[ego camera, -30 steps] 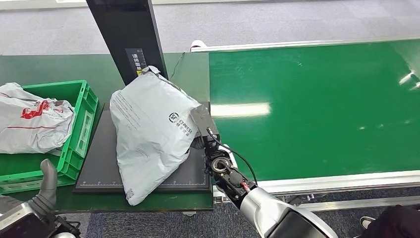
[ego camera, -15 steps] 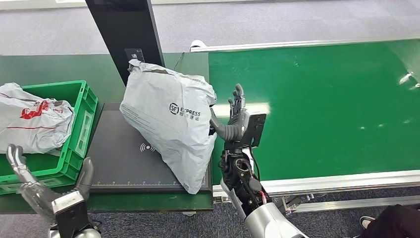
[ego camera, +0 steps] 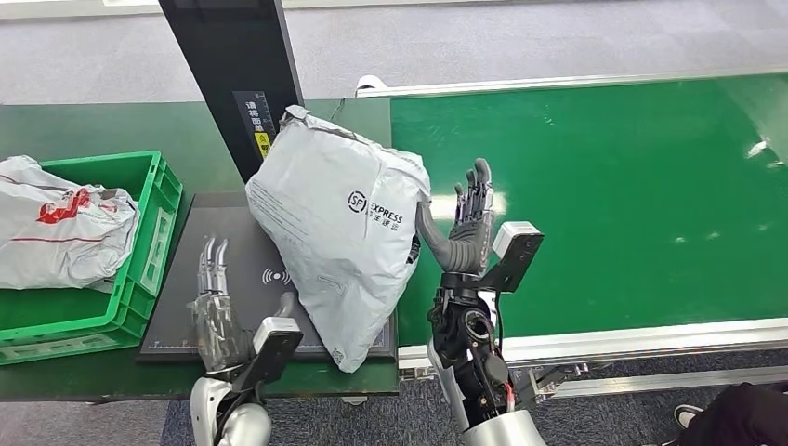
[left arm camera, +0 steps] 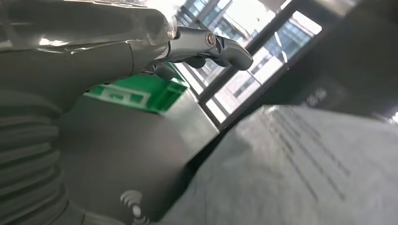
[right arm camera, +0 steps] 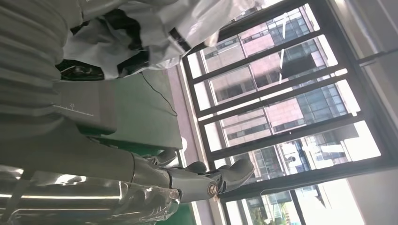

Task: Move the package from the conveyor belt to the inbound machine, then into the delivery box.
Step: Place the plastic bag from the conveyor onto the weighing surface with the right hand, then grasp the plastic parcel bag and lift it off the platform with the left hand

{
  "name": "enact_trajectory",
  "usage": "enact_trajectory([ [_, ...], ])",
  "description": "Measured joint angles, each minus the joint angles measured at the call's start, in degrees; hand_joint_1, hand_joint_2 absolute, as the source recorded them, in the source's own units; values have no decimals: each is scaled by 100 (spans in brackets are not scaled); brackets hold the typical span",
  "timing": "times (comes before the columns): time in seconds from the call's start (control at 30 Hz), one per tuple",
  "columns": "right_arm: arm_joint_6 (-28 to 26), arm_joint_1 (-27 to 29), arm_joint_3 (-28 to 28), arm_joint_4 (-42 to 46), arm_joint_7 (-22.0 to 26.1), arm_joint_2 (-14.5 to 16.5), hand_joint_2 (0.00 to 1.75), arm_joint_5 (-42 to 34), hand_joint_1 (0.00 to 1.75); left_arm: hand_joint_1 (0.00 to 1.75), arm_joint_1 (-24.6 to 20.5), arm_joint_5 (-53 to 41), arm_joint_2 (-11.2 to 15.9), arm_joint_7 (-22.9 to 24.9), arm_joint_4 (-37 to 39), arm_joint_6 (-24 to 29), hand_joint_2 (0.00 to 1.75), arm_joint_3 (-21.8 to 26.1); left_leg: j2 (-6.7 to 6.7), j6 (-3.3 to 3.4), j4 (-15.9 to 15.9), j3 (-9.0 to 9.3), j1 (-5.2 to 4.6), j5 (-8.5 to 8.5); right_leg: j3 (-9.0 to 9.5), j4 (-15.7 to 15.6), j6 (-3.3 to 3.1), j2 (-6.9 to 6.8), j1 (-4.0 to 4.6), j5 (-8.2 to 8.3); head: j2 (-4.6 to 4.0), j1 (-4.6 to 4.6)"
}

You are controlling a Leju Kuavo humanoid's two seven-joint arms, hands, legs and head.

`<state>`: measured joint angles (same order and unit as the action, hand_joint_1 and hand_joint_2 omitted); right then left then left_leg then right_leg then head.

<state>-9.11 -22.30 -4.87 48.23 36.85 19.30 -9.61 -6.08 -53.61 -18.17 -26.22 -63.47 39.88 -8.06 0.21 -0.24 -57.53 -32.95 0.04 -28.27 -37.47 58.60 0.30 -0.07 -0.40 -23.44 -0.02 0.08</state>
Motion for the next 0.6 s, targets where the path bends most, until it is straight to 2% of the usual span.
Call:
enact_trajectory([
  [0.33,164,90,131,176,-4,32,175,-27,0,0,-762,-326,44,41,1628,6,175,-324,4,1,0,-2,-1,0,-1,0,0,3,0,0,0,0],
  [0.6,162,104,164,247,2,33,175,-35,0,0,-1039,-347,43,39,2258,7,175,-456,4,0,0,-1,0,0,-3,0,0,4,0,0,-1,0],
])
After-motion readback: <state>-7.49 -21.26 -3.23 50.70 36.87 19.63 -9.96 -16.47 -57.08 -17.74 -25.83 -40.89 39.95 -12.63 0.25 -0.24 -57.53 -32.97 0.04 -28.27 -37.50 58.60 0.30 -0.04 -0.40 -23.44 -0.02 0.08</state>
